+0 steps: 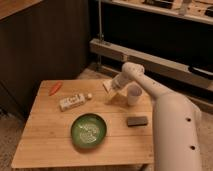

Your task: Place the white sponge in the ceramic cup

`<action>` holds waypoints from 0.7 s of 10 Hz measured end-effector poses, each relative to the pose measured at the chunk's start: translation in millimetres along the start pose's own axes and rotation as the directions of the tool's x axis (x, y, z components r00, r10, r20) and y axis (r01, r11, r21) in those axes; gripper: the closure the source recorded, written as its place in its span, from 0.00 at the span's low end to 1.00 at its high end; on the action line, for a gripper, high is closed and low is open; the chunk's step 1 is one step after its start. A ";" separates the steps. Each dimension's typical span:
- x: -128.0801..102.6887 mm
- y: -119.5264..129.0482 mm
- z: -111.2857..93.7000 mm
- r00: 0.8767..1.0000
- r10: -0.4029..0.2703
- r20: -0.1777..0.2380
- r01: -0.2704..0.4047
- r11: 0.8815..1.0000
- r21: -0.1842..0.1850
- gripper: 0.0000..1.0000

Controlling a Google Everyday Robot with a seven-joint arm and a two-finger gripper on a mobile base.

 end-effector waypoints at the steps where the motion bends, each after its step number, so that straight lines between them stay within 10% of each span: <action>1: -13.7 -8.1 2.1 1.000 -0.005 0.008 0.005 1.000 0.017 0.20; 7: -7.6 -29.4 6.3 1.000 0.002 0.023 -0.004 0.998 0.064 0.20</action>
